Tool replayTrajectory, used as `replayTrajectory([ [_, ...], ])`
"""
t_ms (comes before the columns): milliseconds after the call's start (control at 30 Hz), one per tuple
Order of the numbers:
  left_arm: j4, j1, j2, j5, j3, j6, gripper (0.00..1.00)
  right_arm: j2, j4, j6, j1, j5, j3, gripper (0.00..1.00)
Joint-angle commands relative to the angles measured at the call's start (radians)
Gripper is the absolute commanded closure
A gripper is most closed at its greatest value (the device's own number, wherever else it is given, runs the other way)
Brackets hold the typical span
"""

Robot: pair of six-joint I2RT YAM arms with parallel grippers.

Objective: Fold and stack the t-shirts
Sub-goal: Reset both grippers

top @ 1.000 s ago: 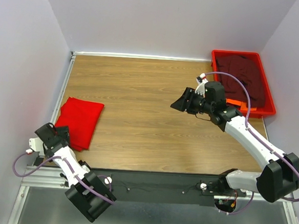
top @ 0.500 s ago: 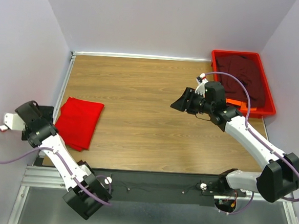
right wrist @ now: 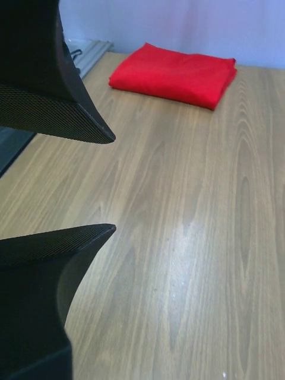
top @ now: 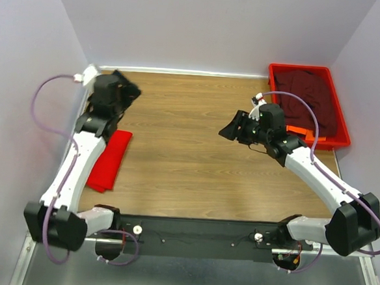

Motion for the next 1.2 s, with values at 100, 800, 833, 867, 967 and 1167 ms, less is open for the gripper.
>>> replayTrajectory([
  [100,0.104,-0.291,0.223,-0.073,0.159,0.193,0.02,-0.003,0.004,-0.026,0.007,0.142,0.053,0.36],
  [800,0.247,-0.545,0.22,0.201,0.076,0.482,0.02,-0.024,0.0,-0.055,0.007,0.413,0.038,0.36],
  [833,0.238,-0.545,0.226,0.198,0.09,0.5,0.02,-0.029,-0.002,-0.055,0.007,0.412,0.034,0.36],
  [867,0.216,-0.545,0.229,0.197,0.097,0.511,0.02,-0.035,-0.002,-0.056,0.007,0.412,0.032,0.36],
  [967,0.195,-0.545,0.234,0.19,0.12,0.555,0.02,-0.047,-0.005,-0.066,0.007,0.403,0.021,0.36],
  [1167,0.207,-0.543,0.225,0.204,0.125,0.587,0.02,-0.065,-0.014,-0.082,0.006,0.377,0.021,0.36],
])
